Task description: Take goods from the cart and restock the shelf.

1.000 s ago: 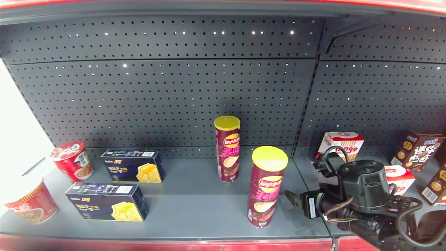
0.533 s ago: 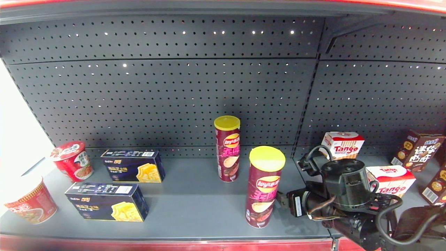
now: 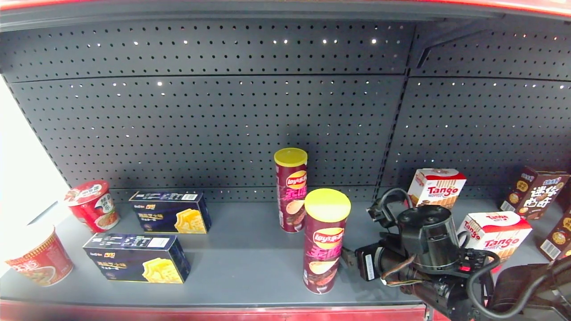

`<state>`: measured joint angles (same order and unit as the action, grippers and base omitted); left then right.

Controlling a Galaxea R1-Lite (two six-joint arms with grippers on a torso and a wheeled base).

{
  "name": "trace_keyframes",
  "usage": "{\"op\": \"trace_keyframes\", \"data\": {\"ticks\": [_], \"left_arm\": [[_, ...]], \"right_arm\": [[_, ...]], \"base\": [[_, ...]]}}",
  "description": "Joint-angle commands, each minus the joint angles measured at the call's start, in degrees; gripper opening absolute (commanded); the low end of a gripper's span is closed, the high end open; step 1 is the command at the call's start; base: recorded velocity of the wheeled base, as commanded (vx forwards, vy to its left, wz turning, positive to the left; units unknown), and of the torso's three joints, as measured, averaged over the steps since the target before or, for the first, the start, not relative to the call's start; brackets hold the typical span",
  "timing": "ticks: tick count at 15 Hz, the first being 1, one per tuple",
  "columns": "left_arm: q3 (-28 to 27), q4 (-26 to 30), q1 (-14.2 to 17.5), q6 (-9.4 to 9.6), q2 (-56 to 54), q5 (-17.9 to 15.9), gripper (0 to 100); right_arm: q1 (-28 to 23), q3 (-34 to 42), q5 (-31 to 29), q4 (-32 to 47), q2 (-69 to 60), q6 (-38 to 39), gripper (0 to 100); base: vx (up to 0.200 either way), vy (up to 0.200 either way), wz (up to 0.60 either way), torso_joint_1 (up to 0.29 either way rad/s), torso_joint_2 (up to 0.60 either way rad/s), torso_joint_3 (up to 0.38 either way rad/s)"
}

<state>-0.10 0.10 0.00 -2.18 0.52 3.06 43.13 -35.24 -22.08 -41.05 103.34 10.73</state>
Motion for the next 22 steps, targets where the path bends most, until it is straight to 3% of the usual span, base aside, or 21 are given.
{"op": "trace_keyframes", "data": {"ticks": [1, 22], "left_arm": [[0.01, -0.01, 0.00, -0.02, 0.09, 0.02, 100], [0.01, -0.01, 0.00, -0.02, 0.09, 0.02, 100]], "right_arm": [[0.29, -0.44, 0.02, -0.09, 0.55, -0.01, 100], [4.07, -4.04, 0.02, -0.79, 4.06, -0.09, 100]], "base": [[0.000, 0.000, 0.00, 0.000, 0.00, 0.000], [0.000, 0.000, 0.00, 0.000, 0.00, 0.000]]}}
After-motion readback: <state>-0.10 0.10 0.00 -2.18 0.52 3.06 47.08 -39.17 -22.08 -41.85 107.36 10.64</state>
